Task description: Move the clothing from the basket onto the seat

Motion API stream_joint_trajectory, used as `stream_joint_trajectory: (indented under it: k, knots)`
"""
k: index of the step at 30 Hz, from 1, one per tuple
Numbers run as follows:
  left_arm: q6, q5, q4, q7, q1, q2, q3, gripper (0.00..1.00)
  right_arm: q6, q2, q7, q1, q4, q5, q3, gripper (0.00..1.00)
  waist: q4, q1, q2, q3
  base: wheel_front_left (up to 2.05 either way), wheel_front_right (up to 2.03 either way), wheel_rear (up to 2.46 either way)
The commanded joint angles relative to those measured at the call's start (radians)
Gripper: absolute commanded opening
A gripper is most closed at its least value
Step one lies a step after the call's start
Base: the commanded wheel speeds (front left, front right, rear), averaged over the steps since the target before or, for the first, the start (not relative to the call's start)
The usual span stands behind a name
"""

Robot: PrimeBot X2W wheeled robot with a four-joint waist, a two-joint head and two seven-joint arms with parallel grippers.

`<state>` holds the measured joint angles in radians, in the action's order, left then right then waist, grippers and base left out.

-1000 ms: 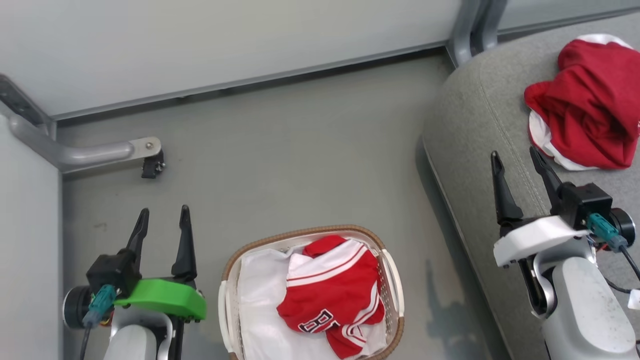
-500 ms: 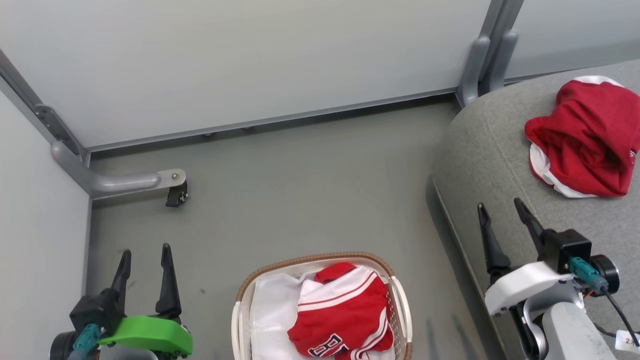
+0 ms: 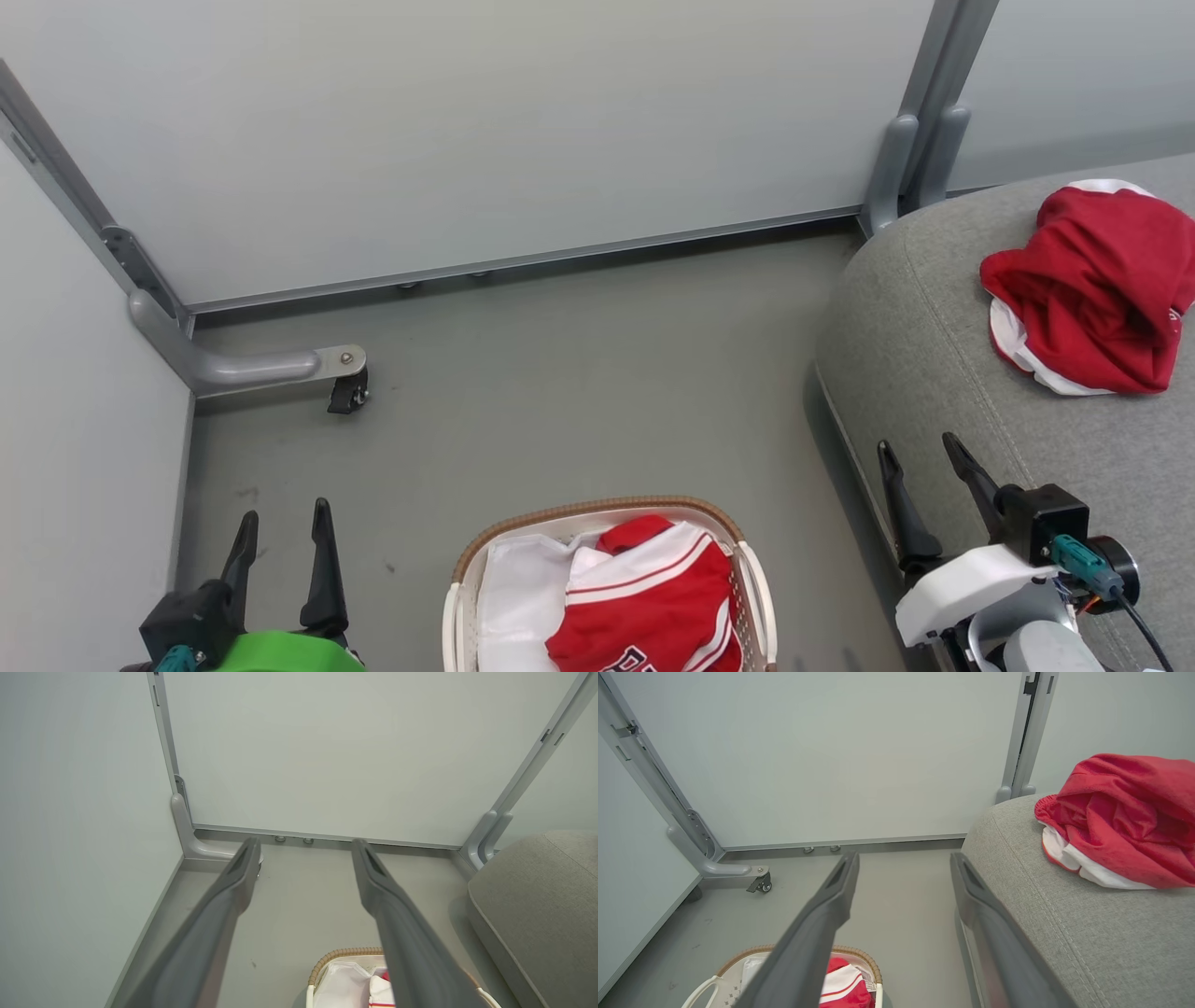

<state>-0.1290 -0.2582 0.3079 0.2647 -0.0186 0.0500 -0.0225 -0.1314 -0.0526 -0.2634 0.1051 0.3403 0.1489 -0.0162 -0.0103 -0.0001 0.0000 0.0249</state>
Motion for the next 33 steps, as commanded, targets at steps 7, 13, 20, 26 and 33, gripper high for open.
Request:
stream_joint_trajectory:
  k: [7, 13, 20, 26, 33]
  knots:
    - [-0.003, -0.019, -0.012, -0.001, -0.012, 0.001, 0.012, 1.0, 0.001, 0.0, -0.002, 0.001, -0.013, 0.019, -0.006, 1.0, -0.003, 0.0001, 0.0, 0.018, 0.0, 0.0, 0.0]
    - [-0.003, -0.024, 0.012, -0.001, 0.046, 0.001, 0.07, 1.0, 0.001, 0.0, -0.002, 0.056, -0.046, 0.032, -0.015, 1.0, -0.037, 0.0001, 0.0, 0.095, 0.0, 0.0, 0.0]
    - [-0.003, -0.028, 0.077, -0.001, 0.15, 0.002, 0.187, 1.0, 0.001, 0.0, -0.002, 0.127, -0.11, 0.073, -0.025, 1.0, -0.103, 0.0001, 0.0, 0.225, 0.0, 0.0, 0.0]
    - [-0.003, -0.032, 0.17, -0.001, 0.242, 0.003, 0.273, 1.0, 0.001, 0.0, -0.002, 0.179, -0.141, 0.114, -0.039, 1.0, -0.164, 0.0001, 0.0, 0.328, 0.0, 0.0, 0.0]
    - [-0.003, -0.021, 0.281, -0.001, 0.341, 0.011, 0.379, 1.0, 0.001, 0.001, -0.002, 0.239, -0.197, 0.161, -0.049, 1.0, -0.224, 0.0001, 0.0, 0.442, 0.0, 0.0, 0.0]
